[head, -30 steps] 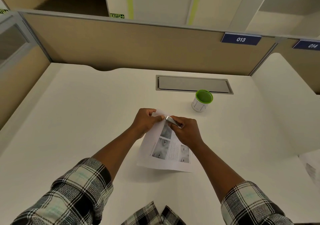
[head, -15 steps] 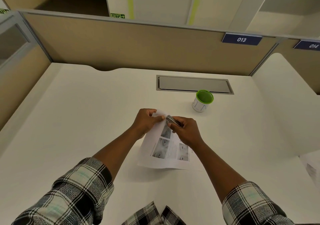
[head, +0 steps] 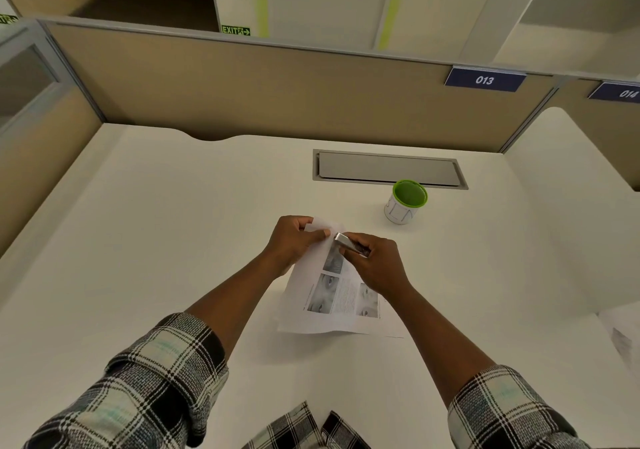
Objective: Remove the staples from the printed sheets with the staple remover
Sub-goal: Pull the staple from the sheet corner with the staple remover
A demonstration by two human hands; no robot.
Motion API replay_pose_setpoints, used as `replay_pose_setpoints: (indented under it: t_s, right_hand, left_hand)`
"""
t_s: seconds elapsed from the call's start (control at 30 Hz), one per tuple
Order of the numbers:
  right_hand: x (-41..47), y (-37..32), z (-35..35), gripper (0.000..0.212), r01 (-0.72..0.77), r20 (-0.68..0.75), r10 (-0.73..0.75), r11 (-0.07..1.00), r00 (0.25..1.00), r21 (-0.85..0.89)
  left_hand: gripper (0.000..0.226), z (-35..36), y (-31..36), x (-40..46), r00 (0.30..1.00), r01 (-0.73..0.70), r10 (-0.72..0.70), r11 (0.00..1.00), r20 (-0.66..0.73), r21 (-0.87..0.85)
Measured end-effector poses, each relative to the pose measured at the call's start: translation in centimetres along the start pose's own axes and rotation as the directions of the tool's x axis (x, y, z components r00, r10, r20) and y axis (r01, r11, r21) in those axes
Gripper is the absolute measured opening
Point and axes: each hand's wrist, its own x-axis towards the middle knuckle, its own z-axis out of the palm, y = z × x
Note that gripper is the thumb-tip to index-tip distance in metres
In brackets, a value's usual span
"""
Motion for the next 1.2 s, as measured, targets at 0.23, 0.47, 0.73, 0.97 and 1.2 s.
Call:
replay_pose_setpoints:
  t_s: [0.23,0.47,0.73,0.97,1.2]
  right_hand:
    - [0.1,0.0,0.2,0.016,0.058,-0.041,-0.063,0.992,0.997,-0.115]
    - [0.0,0.0,0.8,0.018,0.074,-0.072,-0.086,0.987,0.994,-0.144]
    - [0.2,0.1,0.9,0.012,0.009,-0.043,-0.017,0.981,0.999,-0.193]
    - [0.1,-0.1,1.3,0.015,-0.058,-0.044,0.054,0.994,0.998,-0.088]
    - [0.1,-0.2,1.6,0.02,-0.119,-0.037,0.12,0.993,0.992,0.014]
  left_hand:
    - [0.021,-0.1,0.5,-0.2,1.0,-0.006,0.006,1.0,0.001,-0.024]
    - [0.015,0.0,0.3,-0.3,1.0,-0.019,0.019,1.0,0.002,-0.017]
    - [0.024,0.2,-0.4,-0.3,0.998,-0.059,0.059,0.997,-0.007,0.044]
    - [0.023,0.2,-0.7,-0.2,0.998,-0.058,0.058,0.998,-0.009,-0.016]
    - [0.021,0.2,-0.8,0.0,0.999,-0.036,0.035,0.998,-0.023,-0.047]
